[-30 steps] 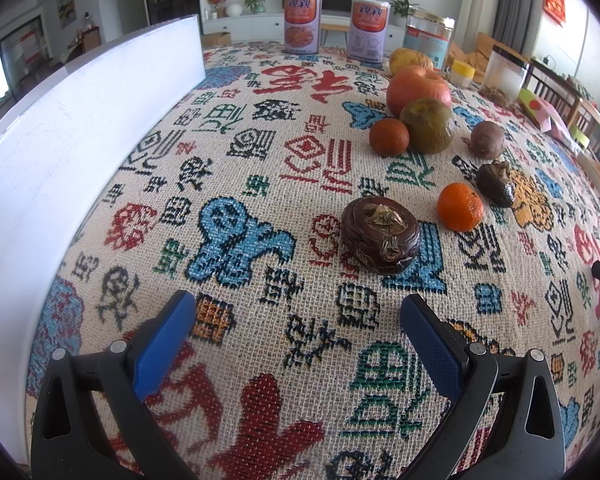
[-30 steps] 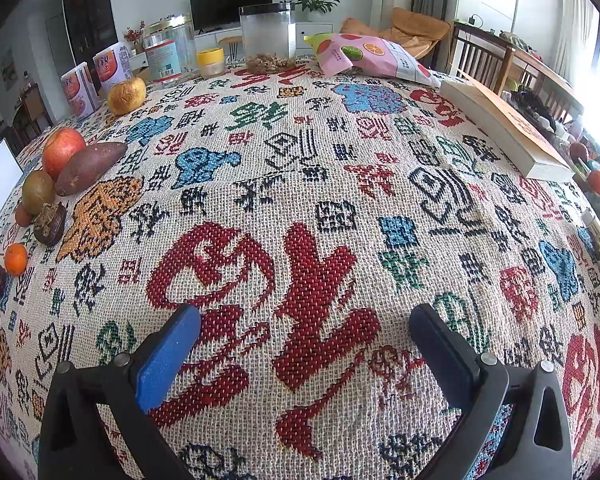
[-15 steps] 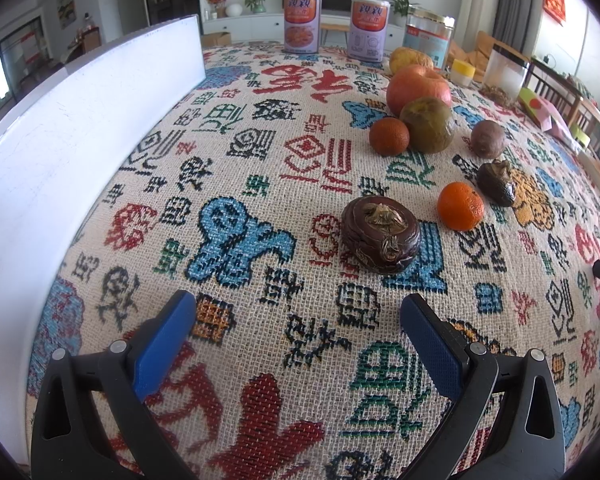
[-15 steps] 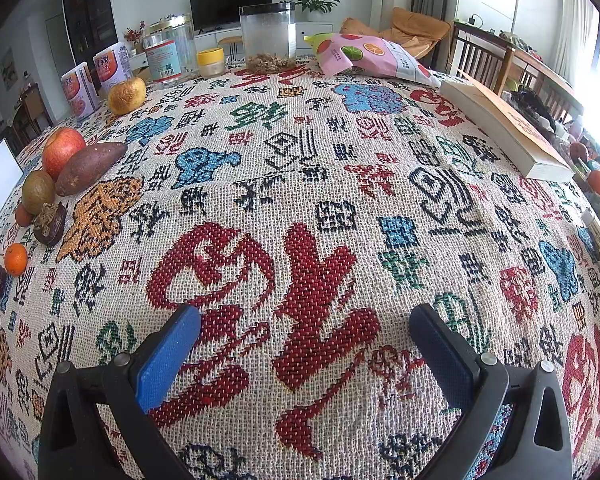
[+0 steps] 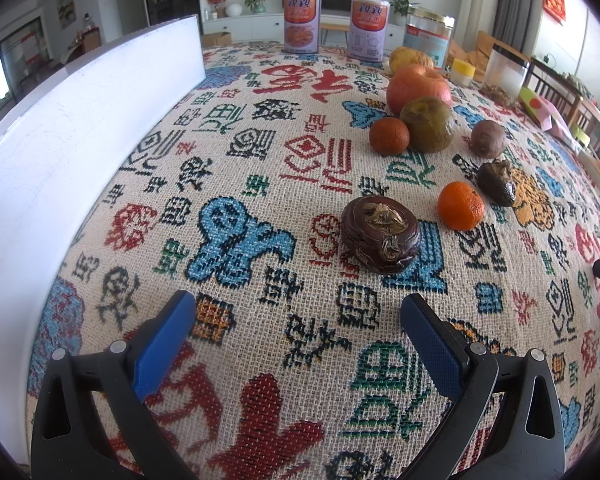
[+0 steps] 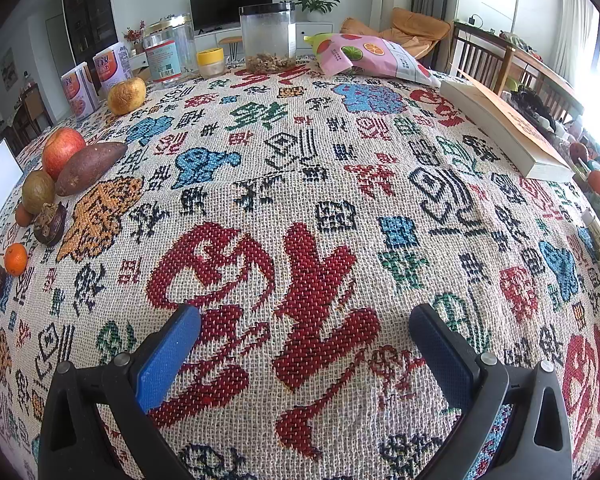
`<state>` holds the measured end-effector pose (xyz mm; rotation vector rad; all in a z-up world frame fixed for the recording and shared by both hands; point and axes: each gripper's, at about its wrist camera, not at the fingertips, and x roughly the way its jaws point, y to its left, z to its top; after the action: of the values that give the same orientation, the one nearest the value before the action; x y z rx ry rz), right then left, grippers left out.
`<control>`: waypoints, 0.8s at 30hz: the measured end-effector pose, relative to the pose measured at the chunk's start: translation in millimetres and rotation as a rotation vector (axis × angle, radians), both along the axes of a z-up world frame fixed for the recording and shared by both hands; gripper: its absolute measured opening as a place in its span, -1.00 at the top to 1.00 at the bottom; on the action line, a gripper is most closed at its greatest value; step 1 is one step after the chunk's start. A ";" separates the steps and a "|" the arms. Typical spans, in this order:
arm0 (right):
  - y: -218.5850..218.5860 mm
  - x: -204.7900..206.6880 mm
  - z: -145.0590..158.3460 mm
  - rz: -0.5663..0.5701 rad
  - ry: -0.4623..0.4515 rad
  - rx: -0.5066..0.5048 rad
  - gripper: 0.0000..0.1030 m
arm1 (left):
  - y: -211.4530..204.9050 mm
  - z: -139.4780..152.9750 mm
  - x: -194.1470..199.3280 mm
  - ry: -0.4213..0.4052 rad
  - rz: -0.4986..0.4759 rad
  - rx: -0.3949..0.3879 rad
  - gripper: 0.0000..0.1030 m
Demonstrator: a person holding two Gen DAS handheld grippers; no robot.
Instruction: Organize fruits
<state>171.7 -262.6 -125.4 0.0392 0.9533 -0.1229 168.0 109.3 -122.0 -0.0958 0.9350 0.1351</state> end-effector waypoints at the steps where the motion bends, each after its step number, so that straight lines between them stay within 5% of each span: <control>1: 0.3 0.1 0.0 0.000 0.000 0.000 -1.00 | 0.0 0.0 0.0 0.000 0.000 0.000 -0.98; 24: 0.0 0.1 0.0 0.000 0.000 0.001 -1.00 | -1.3 -1.0 0.2 0.003 0.000 0.011 -0.99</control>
<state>171.8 -262.6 -125.4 0.0400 0.9536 -0.1231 168.2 108.0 -123.0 -0.0857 0.9376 0.1403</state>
